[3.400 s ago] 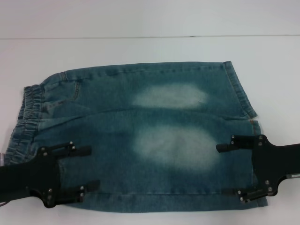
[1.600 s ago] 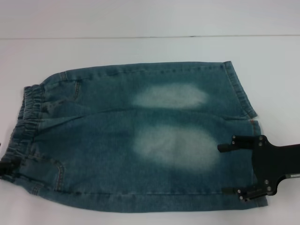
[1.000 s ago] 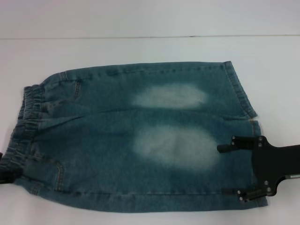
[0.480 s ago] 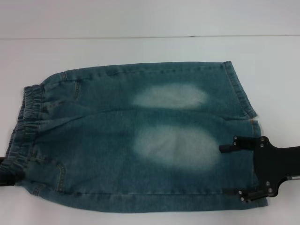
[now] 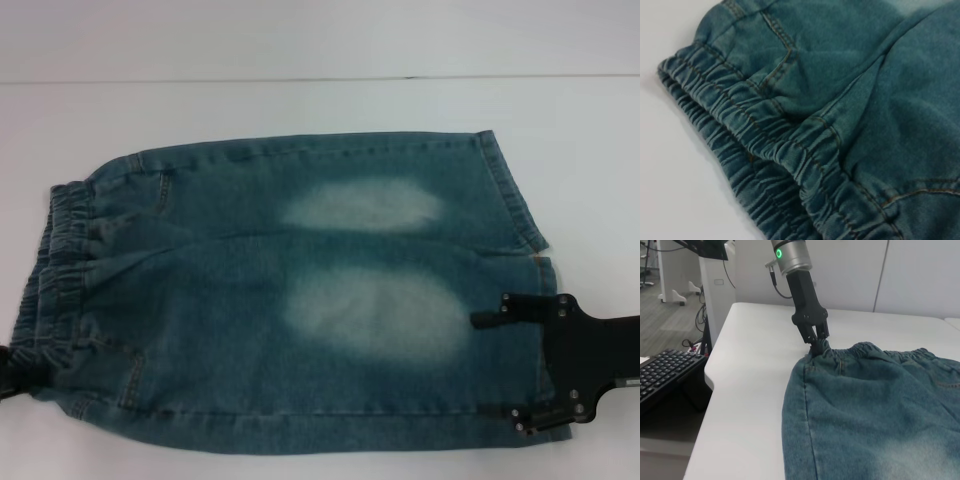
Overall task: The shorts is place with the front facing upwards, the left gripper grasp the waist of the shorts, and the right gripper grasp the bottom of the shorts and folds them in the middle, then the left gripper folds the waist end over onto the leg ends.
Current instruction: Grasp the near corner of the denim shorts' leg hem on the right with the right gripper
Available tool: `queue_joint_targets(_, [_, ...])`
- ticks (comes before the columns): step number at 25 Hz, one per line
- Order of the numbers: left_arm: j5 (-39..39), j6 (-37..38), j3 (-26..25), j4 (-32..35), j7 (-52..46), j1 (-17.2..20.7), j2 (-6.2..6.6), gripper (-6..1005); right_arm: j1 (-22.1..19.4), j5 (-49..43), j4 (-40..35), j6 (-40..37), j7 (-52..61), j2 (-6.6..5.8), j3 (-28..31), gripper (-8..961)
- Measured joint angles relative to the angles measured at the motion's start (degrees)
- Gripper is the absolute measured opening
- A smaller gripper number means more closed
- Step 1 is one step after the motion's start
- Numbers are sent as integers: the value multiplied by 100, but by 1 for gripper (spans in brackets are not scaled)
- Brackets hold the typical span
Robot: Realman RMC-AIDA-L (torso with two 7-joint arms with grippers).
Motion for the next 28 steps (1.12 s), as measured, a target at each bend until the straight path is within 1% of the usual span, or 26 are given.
queue_joint_targets(1, [14,-30,6,-3,-15,-10,-6,469,-5,0,-8,-1,2,0,5,922])
queue_joint_targets(3, [18,-54,6,-6,-22,-24,-8,234,-13,2,-23,-5,19,0,23,920])
queue_joint_targets(7, [-2,-43,17,20,-22,-34,-10,197,-30,2,-80,-46,113,-3,71,917])
queue_joint_targets(9, [-25,-33,36,14,-10,-39,-12,179,-76,-3,-262,-86,307,-4,96,916])
queue_joint_targets(15, [-103,-7,64,31,29,-53,-13,154,-269,-189,-1335,-489,1255,1,49,911])
queue_joint_targets(17, [-137,27,79,35,43,-64,-9,146,-274,-465,-1722,-694,1615,1,34,910])
queue_joint_targets(22, [-154,47,85,43,95,-88,-5,116,-190,-1088,-2347,-933,2221,-12,-75,906])
queue_joint_targets(23, [-155,50,85,44,101,-89,-5,108,-151,-1262,-2425,-989,2306,-15,-118,905])
queue_joint_targets(26, [-155,44,85,46,103,-94,-6,89,23,-1886,-2539,-1100,2606,-20,-303,859])
queue_joint_targets(27, [-155,35,85,46,102,-96,-7,87,150,-2298,-2530,-1103,2801,-14,-454,843])
queue_joint_targets(28, [-155,28,85,46,101,-100,-8,85,150,-2298,-2530,-1103,2801,-14,-454,828])
